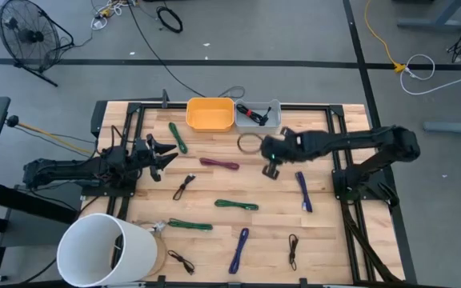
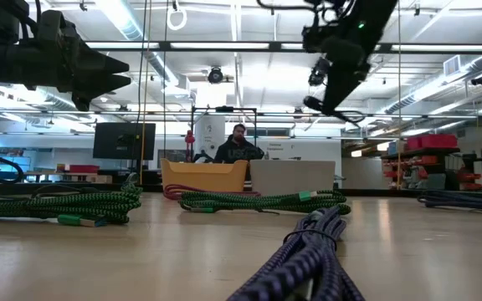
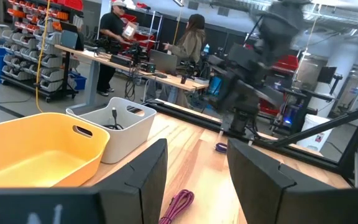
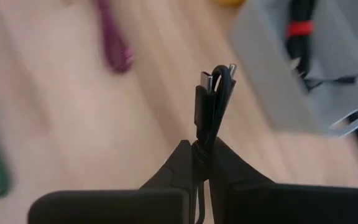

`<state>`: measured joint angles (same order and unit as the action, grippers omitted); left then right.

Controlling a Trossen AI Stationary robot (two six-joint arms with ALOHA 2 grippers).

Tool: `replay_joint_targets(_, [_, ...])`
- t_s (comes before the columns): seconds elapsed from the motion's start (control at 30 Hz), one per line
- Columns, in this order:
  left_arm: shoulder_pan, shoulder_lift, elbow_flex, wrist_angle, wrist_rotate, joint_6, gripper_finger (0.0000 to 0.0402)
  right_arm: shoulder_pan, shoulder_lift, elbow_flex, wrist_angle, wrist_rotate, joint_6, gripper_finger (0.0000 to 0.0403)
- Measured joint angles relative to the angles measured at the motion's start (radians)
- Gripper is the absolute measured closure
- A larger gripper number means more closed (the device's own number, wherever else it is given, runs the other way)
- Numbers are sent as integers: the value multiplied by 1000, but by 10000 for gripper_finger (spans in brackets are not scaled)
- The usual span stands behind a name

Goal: Pick & Place USB Port
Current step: Put the black charger cable into the gray bin

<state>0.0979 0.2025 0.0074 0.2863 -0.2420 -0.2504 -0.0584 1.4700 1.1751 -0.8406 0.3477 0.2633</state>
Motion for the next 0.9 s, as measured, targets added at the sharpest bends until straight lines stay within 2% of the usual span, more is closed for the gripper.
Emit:
replay_joint_targets(0.13, [0,0,0,0,0,0,228,-123,3,0,82,-7,-122,388])
replay_joint_targets(0.27, [0,0,0,0,0,0,228,-266,4,0,150,-82,-210,388])
replay_joint_targets(0.43, [0,0,0,0,0,2,228,-409,3,0,218,-116,-250,388])
replay_joint_targets(0.53, [0,0,0,0,0,10,228,-487,3,0,259,-195,-265,388])
replay_joint_targets(0.67, [0,0,0,0,0,22,228,-527,20,0,334,-225,-306,388])
replay_joint_targets(0.9, [0,0,0,1,0,27,228,-552,77,1,454,-183,-377,388])
